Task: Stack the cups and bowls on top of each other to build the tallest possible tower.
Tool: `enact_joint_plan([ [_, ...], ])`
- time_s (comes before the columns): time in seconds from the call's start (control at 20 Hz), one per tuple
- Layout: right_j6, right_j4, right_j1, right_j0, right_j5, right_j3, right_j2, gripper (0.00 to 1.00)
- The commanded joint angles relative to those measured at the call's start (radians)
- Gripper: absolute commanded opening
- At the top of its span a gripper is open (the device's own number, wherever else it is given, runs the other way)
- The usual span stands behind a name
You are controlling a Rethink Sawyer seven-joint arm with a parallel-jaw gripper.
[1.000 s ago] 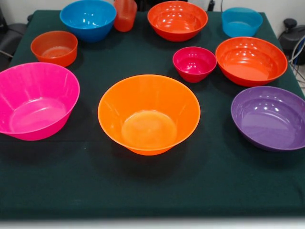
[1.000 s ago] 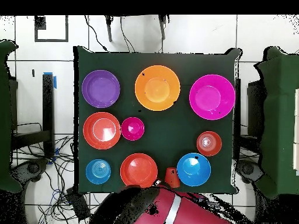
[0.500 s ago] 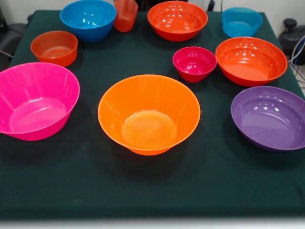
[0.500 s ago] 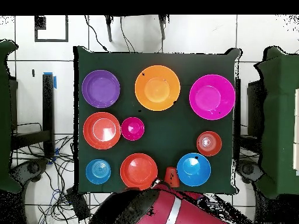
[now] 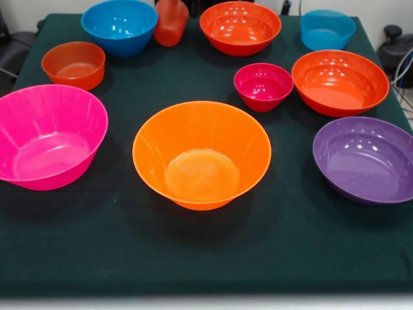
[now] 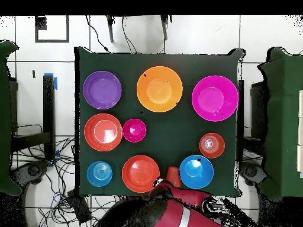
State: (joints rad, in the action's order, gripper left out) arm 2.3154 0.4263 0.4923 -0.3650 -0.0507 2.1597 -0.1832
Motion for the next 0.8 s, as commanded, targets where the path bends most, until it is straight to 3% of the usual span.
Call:
enact_joint_plan([
  [0.05,-0.007,-0.008,0.007,-0.001,0.120,-0.154,0.143,1.00],
  [0.8,-0.002,0.003,-0.011,0.005,0.131,-0.207,0.147,1.00],
])
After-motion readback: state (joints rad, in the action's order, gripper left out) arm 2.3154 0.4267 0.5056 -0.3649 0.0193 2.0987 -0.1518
